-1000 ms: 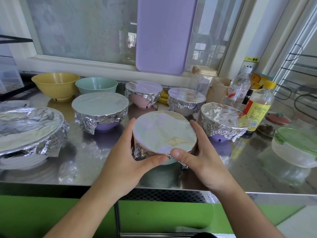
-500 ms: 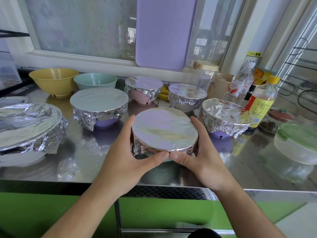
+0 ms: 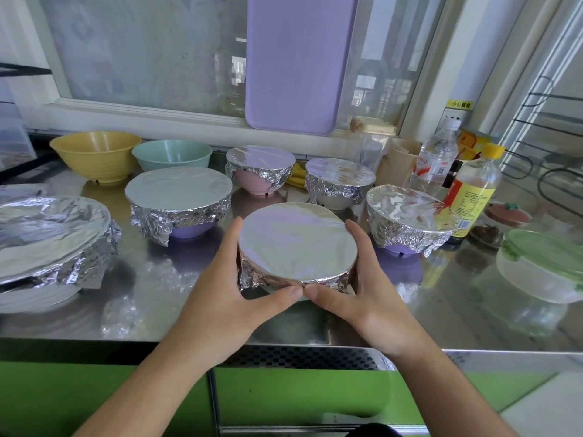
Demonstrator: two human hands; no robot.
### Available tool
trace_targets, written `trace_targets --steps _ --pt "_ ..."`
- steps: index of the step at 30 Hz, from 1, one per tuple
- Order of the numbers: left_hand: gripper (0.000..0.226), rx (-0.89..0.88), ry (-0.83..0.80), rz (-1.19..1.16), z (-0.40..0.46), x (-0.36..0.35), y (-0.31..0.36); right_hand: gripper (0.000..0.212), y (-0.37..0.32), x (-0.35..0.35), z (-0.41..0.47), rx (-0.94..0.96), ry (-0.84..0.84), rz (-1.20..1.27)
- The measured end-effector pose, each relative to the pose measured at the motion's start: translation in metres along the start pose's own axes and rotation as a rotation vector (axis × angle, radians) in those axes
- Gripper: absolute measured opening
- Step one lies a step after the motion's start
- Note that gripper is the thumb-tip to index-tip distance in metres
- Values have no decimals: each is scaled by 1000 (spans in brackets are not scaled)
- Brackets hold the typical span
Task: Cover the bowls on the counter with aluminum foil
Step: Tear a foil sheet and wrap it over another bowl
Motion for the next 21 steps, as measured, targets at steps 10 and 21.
trace_targets --steps 10,21 --pt "105 52 -57 -60 -12 -1 5 67 -5 4 -15 -27 19 157" --pt "108 61 54 -88 -4 -13 8 59 -1 -11 -14 -23 208 -21"
Point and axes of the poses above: each hand's wrist, its own z-axis towards the middle knuckle, its own x-axis out of the back of the hand, y = z × x, the point moved 1 cm from there along z, towards the middle knuckle, and after that the axes turned 8 degrees about z, right-handed, at the moved point
